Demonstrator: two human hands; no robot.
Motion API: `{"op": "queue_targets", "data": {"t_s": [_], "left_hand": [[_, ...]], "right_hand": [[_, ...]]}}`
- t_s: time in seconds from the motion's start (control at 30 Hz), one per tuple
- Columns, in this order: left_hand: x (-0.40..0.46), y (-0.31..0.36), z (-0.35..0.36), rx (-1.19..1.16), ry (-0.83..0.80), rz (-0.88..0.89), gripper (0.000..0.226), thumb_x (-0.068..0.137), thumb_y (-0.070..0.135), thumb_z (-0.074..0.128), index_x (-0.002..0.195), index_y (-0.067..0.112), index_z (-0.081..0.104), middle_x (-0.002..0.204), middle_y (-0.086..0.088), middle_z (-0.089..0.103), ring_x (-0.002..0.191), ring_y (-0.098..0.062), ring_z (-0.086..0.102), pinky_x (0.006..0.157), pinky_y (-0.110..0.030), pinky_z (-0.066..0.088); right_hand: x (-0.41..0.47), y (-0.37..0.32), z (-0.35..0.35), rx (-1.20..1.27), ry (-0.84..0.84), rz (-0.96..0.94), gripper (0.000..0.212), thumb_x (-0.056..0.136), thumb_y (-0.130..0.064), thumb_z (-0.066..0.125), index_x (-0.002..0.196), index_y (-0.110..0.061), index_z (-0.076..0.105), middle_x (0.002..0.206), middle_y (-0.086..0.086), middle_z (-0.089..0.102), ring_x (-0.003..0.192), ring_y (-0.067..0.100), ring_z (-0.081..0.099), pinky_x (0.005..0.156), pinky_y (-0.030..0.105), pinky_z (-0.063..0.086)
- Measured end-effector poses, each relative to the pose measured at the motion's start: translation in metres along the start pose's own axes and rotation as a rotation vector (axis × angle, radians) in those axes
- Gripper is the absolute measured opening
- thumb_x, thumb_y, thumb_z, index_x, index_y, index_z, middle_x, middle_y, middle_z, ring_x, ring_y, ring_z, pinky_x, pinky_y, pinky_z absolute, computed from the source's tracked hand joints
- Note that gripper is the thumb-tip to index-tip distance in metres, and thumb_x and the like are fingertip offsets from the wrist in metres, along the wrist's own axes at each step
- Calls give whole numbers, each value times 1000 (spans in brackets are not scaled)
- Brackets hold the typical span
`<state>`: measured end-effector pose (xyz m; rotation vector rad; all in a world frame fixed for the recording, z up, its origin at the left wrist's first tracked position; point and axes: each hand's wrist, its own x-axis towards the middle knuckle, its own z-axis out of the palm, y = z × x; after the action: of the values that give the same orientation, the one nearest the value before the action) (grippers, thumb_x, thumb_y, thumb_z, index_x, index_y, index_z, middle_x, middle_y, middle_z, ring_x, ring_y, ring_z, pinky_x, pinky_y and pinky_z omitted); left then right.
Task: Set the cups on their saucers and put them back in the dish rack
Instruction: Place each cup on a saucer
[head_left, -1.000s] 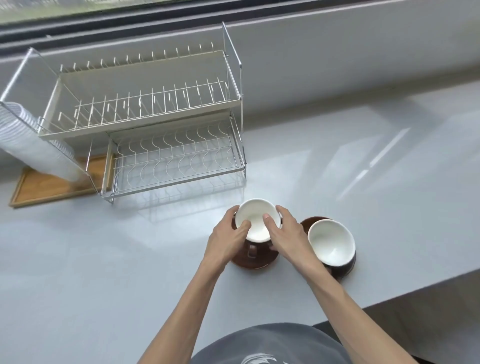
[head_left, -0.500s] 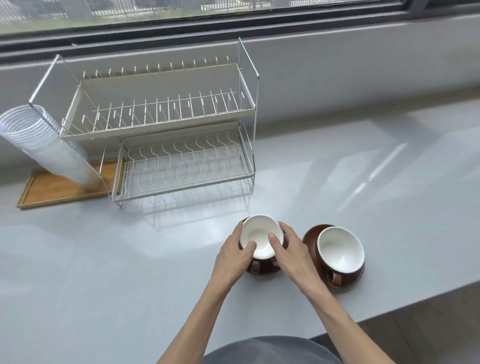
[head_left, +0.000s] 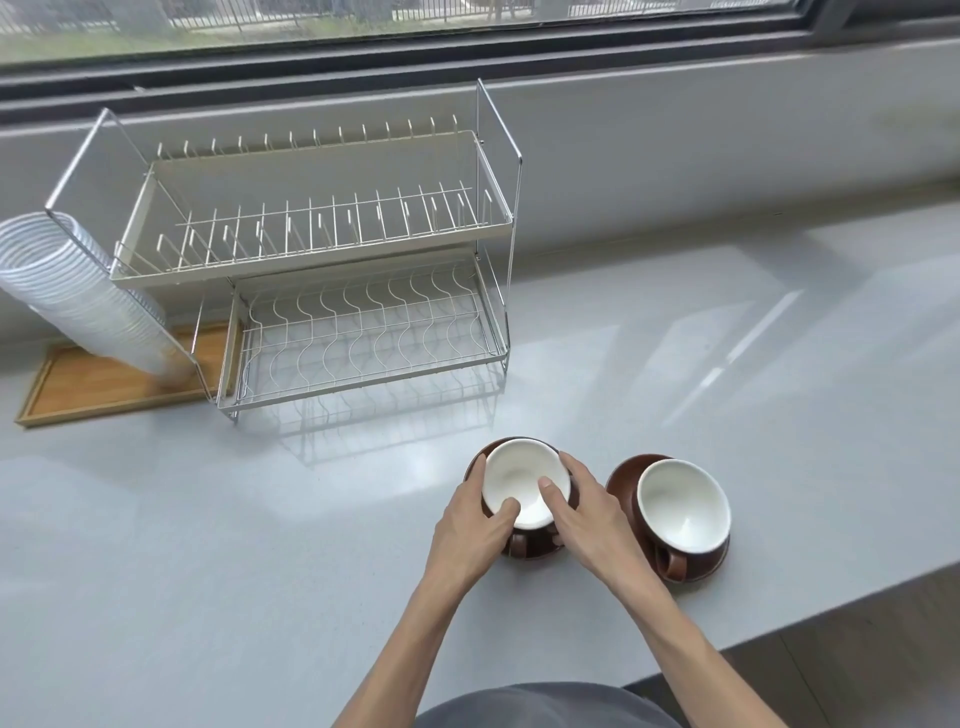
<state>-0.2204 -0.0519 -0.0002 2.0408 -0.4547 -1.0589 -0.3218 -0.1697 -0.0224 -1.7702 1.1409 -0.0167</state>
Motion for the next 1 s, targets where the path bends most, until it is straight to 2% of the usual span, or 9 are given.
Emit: {"op": "queue_targets", "data": {"t_s": [0.2,0.33,0.43,0.53,0.63,0.7,0.8,0.87,1.0], "left_hand": [[10,-7,-4,56,13,32,60,90,36,50,149,38,37,140,11,58,125,-15,56,106,-40,45],[19,-10,-14,111,57,24,44,94,38,51,138,39,50,115,14,65,107,-11,60,87,-29,44],[25,-13,-20,100,120,12,39,95,39,50,134,34,56,117,11,67,104,-10,63,93,-33,49],[30,-18,-22,43,149,-7,42,96,45,50,135,32,56,129,7,62,115,-12,60,102,-39,48],[35,-22,-20,-67,103,-53,39,94,50,51,129,34,60,117,10,62,107,-8,61,100,-39,50],[37,-22,-19,-138,71,-87,36,91,55,52,121,38,61,120,11,62,111,-8,60,102,-39,50],[41,-22,-15,-203,45,-114,48,82,62,54,122,37,62,125,12,62,120,-14,60,105,-45,50],[44,-22,-13,-210,44,-116,51,81,61,54,125,37,62,125,12,62,122,-15,59,105,-46,50],[46,-23,-14,-205,46,-89,42,82,60,53,118,43,66,119,10,66,116,-17,63,102,-47,52]], "right_hand": [[3,1,-5,-39,10,-38,51,99,-46,47,146,-29,43,130,5,63,120,29,60,103,45,47],[7,2,-6,-143,97,-79,37,102,-36,43,137,-27,53,126,6,68,119,32,59,100,44,45],[6,5,-3,-175,206,-102,33,101,-32,44,131,-27,59,123,2,69,115,29,62,96,43,48],[8,11,1,-137,229,-95,34,101,-31,45,132,-24,59,132,-2,63,124,21,55,99,34,43],[11,16,3,-88,195,-67,36,102,-32,44,133,-21,58,136,-1,60,129,18,50,99,29,36],[12,17,3,-33,162,-22,37,102,-36,44,133,-22,58,133,1,62,128,20,52,103,34,39],[14,18,3,53,114,48,38,101,-42,43,132,-25,58,127,2,64,125,21,54,105,37,41],[16,18,2,97,105,72,37,101,-44,44,130,-27,60,122,-2,65,121,19,56,102,35,42],[19,17,2,122,93,80,34,100,-44,44,123,-27,63,110,-7,67,110,19,59,90,30,41]]}}
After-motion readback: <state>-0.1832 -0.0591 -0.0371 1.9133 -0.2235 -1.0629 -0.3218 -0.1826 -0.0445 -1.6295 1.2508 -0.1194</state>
